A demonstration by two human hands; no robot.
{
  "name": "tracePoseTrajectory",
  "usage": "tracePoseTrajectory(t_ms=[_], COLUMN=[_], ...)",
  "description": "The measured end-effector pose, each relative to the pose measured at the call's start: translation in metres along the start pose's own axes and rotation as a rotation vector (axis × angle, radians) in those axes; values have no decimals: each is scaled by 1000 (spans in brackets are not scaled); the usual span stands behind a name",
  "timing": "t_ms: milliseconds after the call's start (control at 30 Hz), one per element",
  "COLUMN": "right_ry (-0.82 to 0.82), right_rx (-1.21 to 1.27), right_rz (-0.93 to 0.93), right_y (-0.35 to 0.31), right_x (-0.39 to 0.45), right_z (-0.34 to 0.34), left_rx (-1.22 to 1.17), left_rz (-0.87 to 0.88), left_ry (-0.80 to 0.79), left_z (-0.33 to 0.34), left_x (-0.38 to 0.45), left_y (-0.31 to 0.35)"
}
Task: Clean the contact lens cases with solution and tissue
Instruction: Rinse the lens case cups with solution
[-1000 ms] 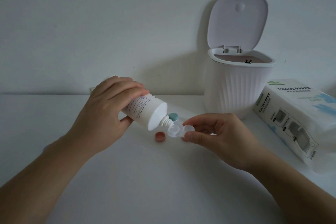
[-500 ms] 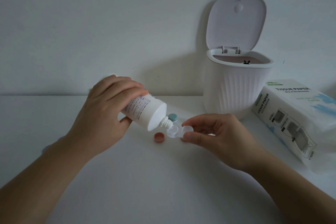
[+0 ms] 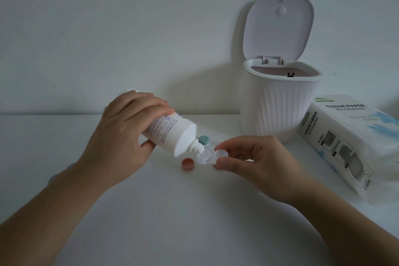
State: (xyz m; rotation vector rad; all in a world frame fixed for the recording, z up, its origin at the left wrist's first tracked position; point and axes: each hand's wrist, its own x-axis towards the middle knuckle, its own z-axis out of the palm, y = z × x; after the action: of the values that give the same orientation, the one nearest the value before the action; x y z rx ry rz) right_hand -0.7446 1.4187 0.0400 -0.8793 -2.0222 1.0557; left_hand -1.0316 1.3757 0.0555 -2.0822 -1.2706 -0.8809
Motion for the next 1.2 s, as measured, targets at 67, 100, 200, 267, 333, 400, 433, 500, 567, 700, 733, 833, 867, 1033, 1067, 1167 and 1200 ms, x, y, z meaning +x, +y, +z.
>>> tracePoseTrajectory(t_ms=[67, 100, 200, 267, 333, 400, 433, 500, 567, 700, 733, 833, 867, 1033, 1067, 1167, 1200], right_ry=[-1, 0, 1, 2, 0, -2, -2, 0, 4, 1, 1, 5, 8, 11, 12, 10, 10], right_rx=[1, -1, 0, 2, 9, 12, 12, 16, 5, 10, 14, 19, 23, 43, 45, 47, 41], right_rz=[-6, -9, -8, -14, -19, -21, -20, -18, -22, -27, -34, -53, -55, -54, -54, -50, -52], right_y=[0, 0, 0, 0, 0, 0, 0, 1, 1, 1, 1, 1, 1, 1, 1, 0, 0], right_x=[0, 0, 0, 1, 1, 1, 1, 1, 1, 0, 0, 1, 1, 1, 1, 1, 1], right_z=[0, 0, 0, 1, 1, 0, 0, 0, 0, -1, -1, 0, 0, 0, 0, 0, 0], left_rx=[0, 0, 3, 6, 15, 18, 15, 8, 10, 14, 14, 15, 13, -3, -4, -2, -3], left_rz=[-2, -1, 2, 3, -5, -8, -6, -8, -11, -13, -19, -46, -55, -81, -81, -95, -100], left_ry=[3, 3, 3, 9, 16, 18, 17, 17, 20, 21, 21, 14, 10, 9, 11, 13, 14], left_z=[0, 0, 0, 0, 1, 1, 0, 0, 1, 1, 1, 1, 2, 2, 2, 2, 2], left_x=[0, 0, -1, -1, 0, 0, 0, 0, 0, -1, 0, -1, -1, -1, -1, -1, -1], left_y=[0, 0, 0, 1, 1, 1, 1, 2, 2, 2, 2, 3, 3, 4, 4, 4, 4])
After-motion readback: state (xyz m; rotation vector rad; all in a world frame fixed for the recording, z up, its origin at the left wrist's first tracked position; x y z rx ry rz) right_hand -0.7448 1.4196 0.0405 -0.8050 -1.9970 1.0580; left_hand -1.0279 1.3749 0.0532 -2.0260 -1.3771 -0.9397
